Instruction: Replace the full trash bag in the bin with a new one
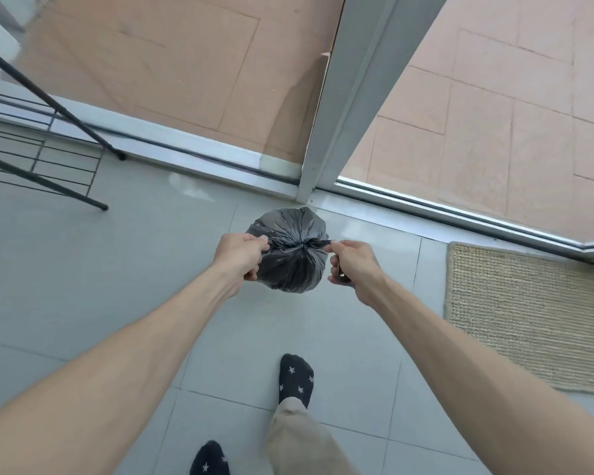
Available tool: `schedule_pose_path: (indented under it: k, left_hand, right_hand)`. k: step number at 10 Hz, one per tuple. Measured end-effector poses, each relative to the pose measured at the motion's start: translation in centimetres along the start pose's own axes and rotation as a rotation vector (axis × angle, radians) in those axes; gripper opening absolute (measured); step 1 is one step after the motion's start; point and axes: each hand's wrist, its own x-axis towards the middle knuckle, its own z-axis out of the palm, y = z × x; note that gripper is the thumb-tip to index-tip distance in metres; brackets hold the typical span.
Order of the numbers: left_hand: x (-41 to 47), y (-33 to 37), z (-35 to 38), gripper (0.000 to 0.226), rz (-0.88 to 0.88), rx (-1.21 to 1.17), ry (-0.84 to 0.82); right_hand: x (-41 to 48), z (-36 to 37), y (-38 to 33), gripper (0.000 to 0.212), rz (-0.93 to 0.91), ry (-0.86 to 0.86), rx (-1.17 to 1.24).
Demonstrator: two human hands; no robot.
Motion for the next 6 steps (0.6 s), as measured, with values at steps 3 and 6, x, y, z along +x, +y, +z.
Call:
schedule_pose_path:
  k: [3, 6]
  left_hand:
    - [4.7, -0.8, 0.7, 0.028, -0.026, -0.029, 0.034]
    - [0.3, -2.0, -1.6, 0.058, 0.048, 0.115, 0.077]
  right_hand:
    - [5.2, 1.3, 0.9, 0.016, -0.021, 0.024, -0.108]
    - [1.1, -0.8, 2.5, 0.053, 0.018, 0.090, -0.068]
